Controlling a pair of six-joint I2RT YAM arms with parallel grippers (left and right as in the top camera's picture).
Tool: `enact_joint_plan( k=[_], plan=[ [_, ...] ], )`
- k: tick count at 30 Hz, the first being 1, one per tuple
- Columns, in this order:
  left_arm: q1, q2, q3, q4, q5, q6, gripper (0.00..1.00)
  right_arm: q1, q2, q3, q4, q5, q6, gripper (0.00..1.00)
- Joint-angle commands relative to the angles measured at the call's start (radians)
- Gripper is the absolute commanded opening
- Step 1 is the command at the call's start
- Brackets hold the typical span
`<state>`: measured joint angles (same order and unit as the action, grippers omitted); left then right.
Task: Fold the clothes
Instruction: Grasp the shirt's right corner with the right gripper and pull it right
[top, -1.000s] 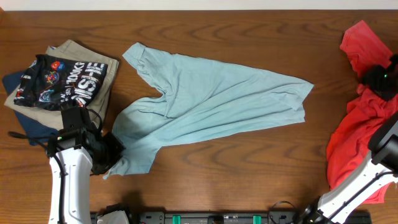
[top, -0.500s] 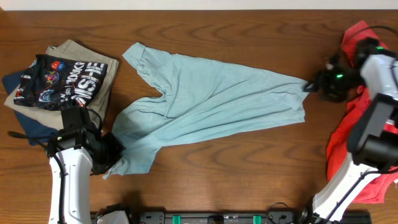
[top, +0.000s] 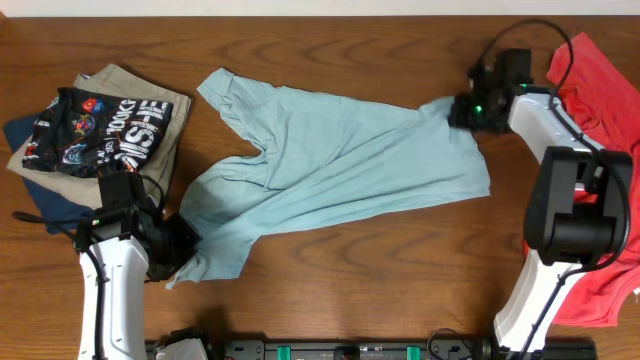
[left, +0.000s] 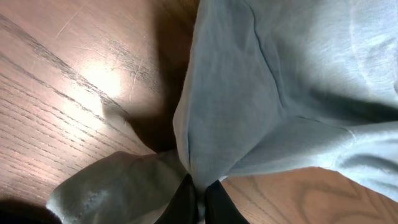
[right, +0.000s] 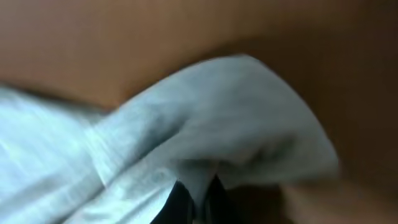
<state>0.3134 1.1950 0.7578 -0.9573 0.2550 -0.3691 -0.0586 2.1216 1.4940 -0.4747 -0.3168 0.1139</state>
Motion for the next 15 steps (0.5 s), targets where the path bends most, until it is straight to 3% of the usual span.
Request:
enact_joint_plan(
  k=[1, 3, 4, 6, 7, 8, 15],
  plan=[
    [0.005, -0.004, 0.0, -0.003, -0.013, -0.006, 0.06, 0.0, -0.025, 0.113, 0.087, 0.018, 0.09, 0.02],
    [0.005, -0.004, 0.0, -0.002, -0.013, -0.006, 0.06, -0.005, -0.026, 0.174, 0.107, 0.034, 0.111, 0.06],
    [0.005, -0.004, 0.0, -0.001, -0.013, -0.006, 0.06, -0.008, -0.026, 0.197, 0.107, 0.047, 0.111, 0.18],
    [0.005, -0.004, 0.0, 0.004, -0.013, -0.006, 0.06, -0.014, -0.026, 0.226, 0.095, 0.067, 0.109, 0.62],
    [0.005, -0.004, 0.0, 0.007, -0.013, -0.006, 0.06, -0.018, -0.026, 0.231, 0.076, 0.066, 0.109, 0.92],
    [0.005, -0.004, 0.0, 0.012, -0.013, -0.006, 0.06, -0.02, -0.026, 0.232, 0.042, 0.066, 0.105, 0.99],
    [0.005, -0.003, 0.0, 0.042, -0.012, -0.01, 0.06, -0.027, -0.025, 0.204, -0.342, 0.17, 0.045, 0.99]
  ],
)
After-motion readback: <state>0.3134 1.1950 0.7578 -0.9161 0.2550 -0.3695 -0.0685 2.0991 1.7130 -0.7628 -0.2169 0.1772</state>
